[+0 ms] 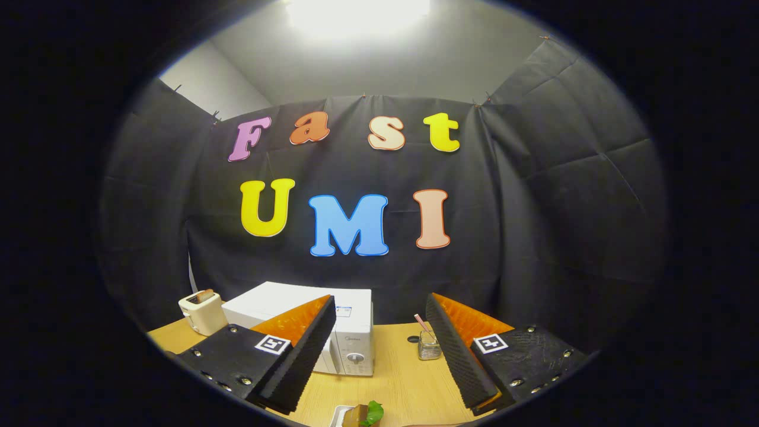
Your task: Open the microwave, put the food inside, and close the microwave door.
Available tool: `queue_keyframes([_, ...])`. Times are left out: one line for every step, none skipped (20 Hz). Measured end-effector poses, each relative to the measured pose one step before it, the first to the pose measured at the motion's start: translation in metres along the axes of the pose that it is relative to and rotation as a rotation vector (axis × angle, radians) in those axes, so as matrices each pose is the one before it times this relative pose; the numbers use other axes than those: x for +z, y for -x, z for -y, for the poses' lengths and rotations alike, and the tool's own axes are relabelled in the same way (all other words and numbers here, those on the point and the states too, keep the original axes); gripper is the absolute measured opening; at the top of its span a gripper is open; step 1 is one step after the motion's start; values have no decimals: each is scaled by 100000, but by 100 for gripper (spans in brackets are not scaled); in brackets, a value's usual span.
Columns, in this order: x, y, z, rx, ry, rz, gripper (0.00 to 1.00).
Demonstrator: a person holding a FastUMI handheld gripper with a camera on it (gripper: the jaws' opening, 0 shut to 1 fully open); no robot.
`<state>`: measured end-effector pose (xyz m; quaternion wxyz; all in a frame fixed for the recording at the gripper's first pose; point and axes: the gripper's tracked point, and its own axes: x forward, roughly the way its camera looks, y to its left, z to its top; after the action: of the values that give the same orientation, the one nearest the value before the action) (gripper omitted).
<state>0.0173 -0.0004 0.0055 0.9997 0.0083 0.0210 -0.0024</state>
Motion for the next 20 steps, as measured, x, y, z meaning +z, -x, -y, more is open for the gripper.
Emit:
queue_keyframes([-117, -26, -108, 429, -155, 446, 97])
queue_keyframes([-203, -38, -318, 1145, 214, 430, 97])
queue_keyframes([-451, -78, -515, 968, 630, -444, 97])
queue_keyframes([-533, -174, -444, 1093, 366, -334, 97])
queue_keyframes([-429, -199, -587, 1025, 287, -182, 97])
queue_keyframes([-468, -179, -579, 1193, 117, -96, 97])
queue_keyframes([-675, -273, -664, 1386, -284, -5, 97])
queue_keyframes([-612, -285, -685, 1282, -370, -145, 97])
queue_keyframes([-969, -379, -705, 1477, -658, -155, 97])
queue_keyframes([-847, -455, -871, 1613, -915, 72, 97])
queue_keyframes([-959, -528, -659, 1224, -1072, 31, 97])
queue_keyframes([-1081, -634, -684, 1185, -1222, 85, 97])
queue_keyframes([-1031, -742, -643, 776, -1149, -83, 97])
queue_keyframes([-1199, -821, -487, 775, -886, -32, 97])
queue_keyframes([-1239, -863, -433, 490, -600, -386, 97])
queue_keyframes([-1259, -916, -193, -466, -220, -321, 97])
queue_keyframes([-1267, -932, -172, -700, -232, -886, 97])
queue_keyframes([-1370, -929, -424, 109, -394, -1106, 97])
queue_keyframes([-1223, -974, -348, -152, -642, -1222, 97])
queue_keyframes([-1224, -962, -186, -335, -412, -1242, 97])
